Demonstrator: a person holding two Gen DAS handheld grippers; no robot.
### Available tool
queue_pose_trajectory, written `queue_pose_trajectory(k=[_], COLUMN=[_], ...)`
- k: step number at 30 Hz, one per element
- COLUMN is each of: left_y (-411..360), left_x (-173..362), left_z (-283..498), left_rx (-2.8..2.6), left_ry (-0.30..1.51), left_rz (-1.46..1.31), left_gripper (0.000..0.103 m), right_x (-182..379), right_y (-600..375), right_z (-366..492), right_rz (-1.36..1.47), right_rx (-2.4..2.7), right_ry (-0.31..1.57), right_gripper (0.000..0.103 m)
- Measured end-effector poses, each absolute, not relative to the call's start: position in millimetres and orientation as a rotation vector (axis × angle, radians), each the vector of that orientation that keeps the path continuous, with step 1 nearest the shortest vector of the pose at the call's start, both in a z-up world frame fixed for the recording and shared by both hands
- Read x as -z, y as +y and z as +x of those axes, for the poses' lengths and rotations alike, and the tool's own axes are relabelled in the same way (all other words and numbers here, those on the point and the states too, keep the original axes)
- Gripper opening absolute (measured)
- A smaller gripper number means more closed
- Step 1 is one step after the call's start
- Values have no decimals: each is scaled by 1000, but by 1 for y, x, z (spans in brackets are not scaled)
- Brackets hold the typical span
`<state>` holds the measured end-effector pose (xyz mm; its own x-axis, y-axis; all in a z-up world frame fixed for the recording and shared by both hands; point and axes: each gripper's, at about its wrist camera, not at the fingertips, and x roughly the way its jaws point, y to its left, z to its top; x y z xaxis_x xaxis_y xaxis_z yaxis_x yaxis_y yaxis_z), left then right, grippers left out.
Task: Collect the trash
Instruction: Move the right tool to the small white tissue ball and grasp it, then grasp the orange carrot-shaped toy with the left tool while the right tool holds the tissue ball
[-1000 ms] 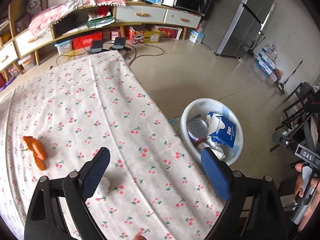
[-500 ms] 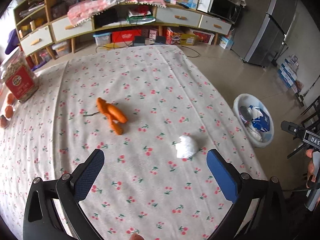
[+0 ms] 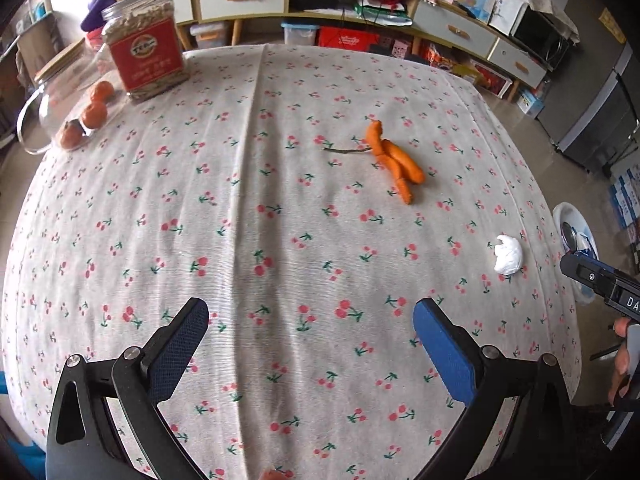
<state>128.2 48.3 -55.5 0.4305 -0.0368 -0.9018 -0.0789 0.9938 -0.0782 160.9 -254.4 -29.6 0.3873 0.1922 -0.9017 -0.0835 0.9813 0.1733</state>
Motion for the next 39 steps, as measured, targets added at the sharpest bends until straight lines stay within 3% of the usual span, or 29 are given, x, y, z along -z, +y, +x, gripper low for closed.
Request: queue_pose_trajectory(k=[12,21,26,31,39], left_y=[82,84,84,84,77], left_x=[56,58,58,58,57], left_z=[117,115,115,116,130], left_rx=[-70,-59,-62,-63,-46], left_ry=[1128,1139,1138,1136,1131], left_rz=[-154,-168,-171,-182,-215], left_gripper=[103,103,103,103,103], right_x=[61,73,73,73,52], right_y=[-191,-175,-165,-161,-181], right_z=[184,192,191,190,187], right_rz=[2,-46,-78,-90,-8], right_rx=[-219,-220,-261,-280,-298], right_ry=[1218,1245,1238,1234,1194], right_gripper=[73,48,25,18,17])
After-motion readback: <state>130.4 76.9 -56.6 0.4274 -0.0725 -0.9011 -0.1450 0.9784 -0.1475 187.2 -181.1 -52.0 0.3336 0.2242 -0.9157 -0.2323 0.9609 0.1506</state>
